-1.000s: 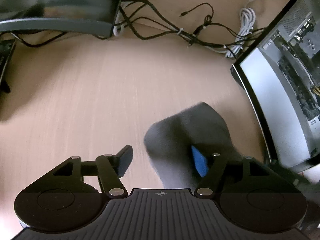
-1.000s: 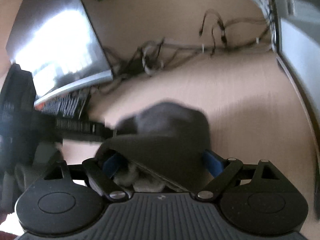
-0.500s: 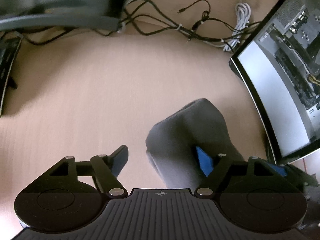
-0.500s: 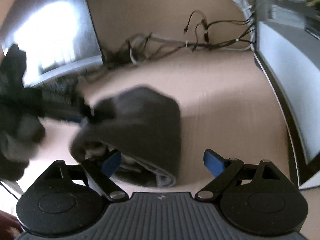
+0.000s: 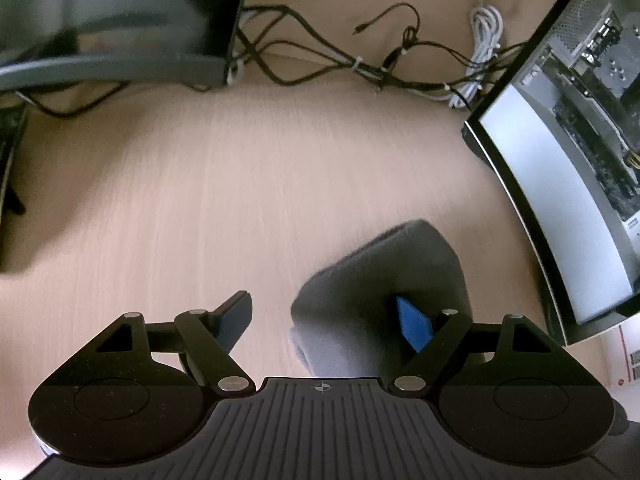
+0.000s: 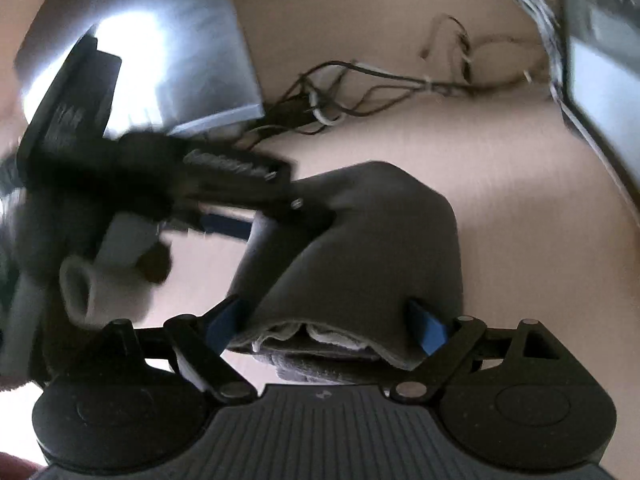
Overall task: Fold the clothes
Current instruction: 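Squeeze the grey bundle with the left gripper while the right gripper pinches its base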
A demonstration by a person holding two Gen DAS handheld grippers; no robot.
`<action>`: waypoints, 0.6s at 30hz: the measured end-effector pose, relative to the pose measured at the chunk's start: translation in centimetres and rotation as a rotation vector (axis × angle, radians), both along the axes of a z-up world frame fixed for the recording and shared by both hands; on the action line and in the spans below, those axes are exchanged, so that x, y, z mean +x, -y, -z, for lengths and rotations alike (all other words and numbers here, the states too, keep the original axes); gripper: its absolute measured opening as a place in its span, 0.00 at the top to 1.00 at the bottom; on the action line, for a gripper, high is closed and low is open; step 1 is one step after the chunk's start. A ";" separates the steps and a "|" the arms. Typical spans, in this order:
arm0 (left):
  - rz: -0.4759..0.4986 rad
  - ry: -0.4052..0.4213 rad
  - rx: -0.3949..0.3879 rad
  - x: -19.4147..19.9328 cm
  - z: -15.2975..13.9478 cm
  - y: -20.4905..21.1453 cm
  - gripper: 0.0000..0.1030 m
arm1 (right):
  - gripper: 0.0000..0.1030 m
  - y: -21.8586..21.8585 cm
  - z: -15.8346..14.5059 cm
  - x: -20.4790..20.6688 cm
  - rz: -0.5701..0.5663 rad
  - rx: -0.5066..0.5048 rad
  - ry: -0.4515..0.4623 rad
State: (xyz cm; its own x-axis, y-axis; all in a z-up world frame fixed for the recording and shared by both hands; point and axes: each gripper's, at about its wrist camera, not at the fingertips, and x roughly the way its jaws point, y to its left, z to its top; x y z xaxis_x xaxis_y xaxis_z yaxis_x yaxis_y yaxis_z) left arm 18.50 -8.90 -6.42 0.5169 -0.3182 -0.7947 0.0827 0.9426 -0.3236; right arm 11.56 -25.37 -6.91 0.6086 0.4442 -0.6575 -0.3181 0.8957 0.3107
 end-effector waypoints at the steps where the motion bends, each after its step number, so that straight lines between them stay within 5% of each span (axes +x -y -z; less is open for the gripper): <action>1: -0.018 0.003 -0.007 -0.2 -0.4 -0.4 0.23 | 0.11 -0.3 0.0 0.0 -0.010 -0.017 0.005; 7: -0.024 0.040 -0.149 -4.2 -3.3 -2.1 0.37 | 0.06 -1.6 0.0 -0.5 -0.056 -0.098 0.028; 11: -0.011 -0.024 -0.098 -4.6 -1.4 -1.2 0.46 | 0.03 -2.0 0.2 -0.5 -0.059 -0.116 0.038; 18: -0.002 -0.070 -0.100 -0.9 0.4 0.2 0.44 | 0.01 -3.0 0.9 0.5 -0.048 -0.174 0.103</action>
State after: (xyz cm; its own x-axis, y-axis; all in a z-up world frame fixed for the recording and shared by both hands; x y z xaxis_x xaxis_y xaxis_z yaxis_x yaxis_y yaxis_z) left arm 17.62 -9.15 -6.86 0.4620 -0.3966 -0.7933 0.0549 0.9055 -0.4207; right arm 12.02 -22.40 -7.77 0.6572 0.3594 -0.6625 -0.3840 0.9160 0.1160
